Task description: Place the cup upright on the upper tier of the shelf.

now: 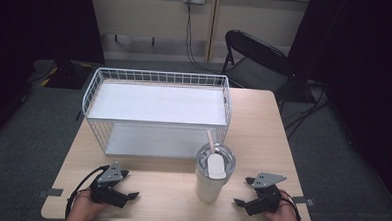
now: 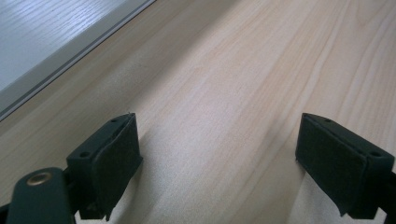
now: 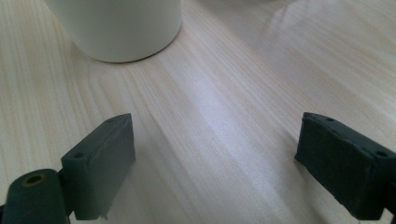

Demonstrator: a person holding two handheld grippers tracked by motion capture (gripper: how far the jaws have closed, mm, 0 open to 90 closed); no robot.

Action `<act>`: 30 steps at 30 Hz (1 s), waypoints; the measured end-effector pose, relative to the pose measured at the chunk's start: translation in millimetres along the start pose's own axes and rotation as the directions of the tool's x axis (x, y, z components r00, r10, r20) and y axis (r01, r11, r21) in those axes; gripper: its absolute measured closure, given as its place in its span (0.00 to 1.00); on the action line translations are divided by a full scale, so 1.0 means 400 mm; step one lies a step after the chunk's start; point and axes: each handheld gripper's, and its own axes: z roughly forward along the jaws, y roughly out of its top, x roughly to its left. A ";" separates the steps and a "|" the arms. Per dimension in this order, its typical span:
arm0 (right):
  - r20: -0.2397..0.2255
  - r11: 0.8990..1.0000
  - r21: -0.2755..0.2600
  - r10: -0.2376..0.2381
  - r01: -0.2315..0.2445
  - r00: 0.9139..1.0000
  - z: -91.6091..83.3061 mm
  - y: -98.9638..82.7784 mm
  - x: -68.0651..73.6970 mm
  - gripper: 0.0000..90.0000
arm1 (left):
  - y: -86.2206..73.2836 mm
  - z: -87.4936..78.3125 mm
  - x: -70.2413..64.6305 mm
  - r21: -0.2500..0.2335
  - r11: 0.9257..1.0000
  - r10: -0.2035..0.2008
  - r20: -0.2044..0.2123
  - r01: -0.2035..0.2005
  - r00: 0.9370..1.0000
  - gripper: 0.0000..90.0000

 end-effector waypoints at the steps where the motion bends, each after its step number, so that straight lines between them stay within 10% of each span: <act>1: 0.001 1.000 0.001 0.000 0.000 1.000 0.000 0.000 0.000 0.12 | 0.000 0.000 0.000 0.000 1.000 0.000 0.000 0.000 1.000 0.15; 14: 0.004 1.000 0.011 0.004 -0.004 1.000 -0.004 0.002 0.004 0.14 | 0.001 0.001 0.001 0.013 1.000 0.024 0.009 -0.024 1.000 0.11; 30: -0.096 0.998 -0.032 0.047 -0.050 0.994 -0.010 0.035 0.023 0.17 | 0.000 0.001 0.000 0.009 1.000 0.018 0.009 -0.018 1.000 0.11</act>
